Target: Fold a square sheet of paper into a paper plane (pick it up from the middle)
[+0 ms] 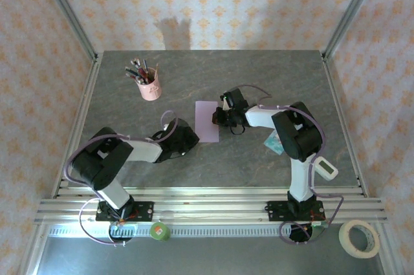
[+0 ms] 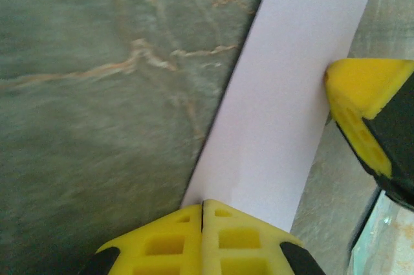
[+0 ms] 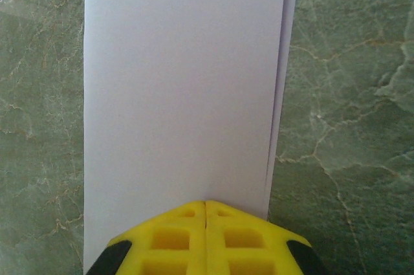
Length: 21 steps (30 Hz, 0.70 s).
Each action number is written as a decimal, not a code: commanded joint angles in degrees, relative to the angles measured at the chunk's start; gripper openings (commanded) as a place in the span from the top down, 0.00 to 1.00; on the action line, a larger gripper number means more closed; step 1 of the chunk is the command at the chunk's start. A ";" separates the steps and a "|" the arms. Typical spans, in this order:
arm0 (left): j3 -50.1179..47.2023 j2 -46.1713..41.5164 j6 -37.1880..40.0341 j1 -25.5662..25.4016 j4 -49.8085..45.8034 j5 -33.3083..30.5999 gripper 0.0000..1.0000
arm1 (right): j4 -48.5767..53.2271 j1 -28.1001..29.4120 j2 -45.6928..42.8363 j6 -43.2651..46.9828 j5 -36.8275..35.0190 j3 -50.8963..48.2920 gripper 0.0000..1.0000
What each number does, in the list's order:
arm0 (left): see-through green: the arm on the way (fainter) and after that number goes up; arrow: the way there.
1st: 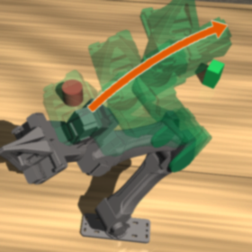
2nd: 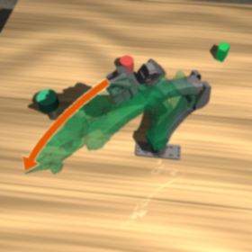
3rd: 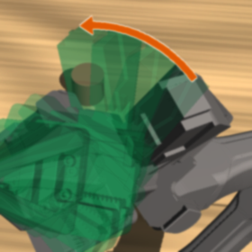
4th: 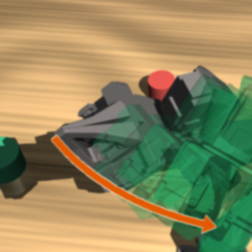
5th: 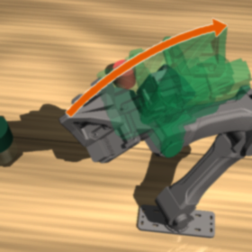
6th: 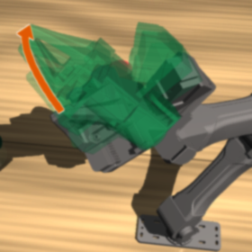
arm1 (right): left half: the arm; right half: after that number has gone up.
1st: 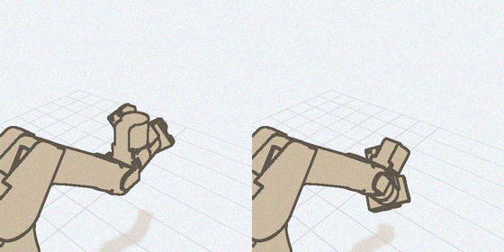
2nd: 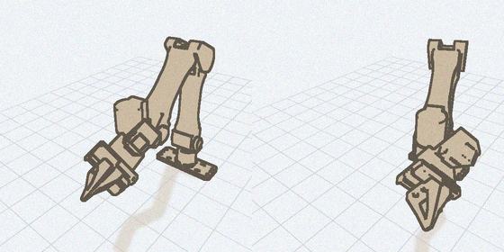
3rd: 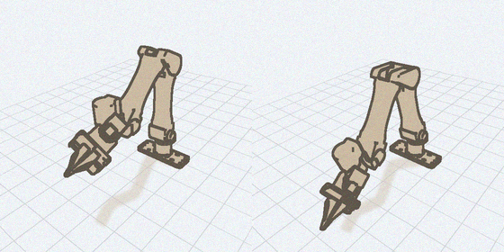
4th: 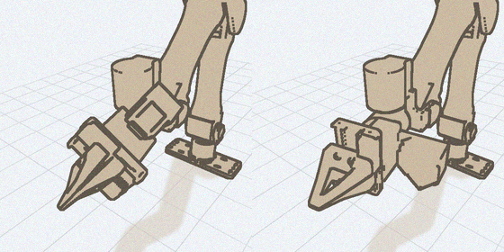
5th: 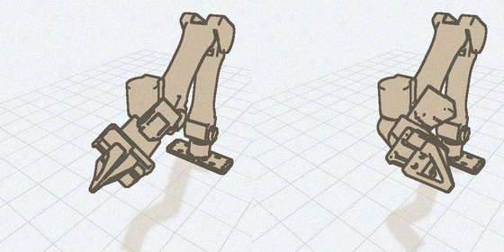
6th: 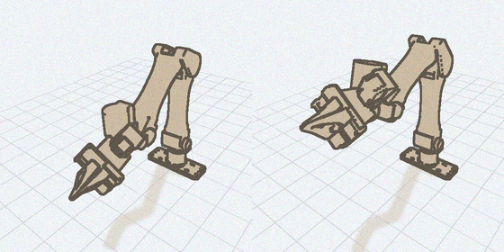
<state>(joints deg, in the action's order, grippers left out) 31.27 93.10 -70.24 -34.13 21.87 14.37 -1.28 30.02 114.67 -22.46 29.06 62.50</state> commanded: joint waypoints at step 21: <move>13.74 2.12 14.86 6.72 -4.04 8.21 0.94 | 14.25 -0.66 -10.53 -2.57 -2.69 3.24 0.65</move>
<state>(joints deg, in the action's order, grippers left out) 41.32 92.55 -58.78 -28.32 16.23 18.00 13.06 29.69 108.36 -20.75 27.81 67.22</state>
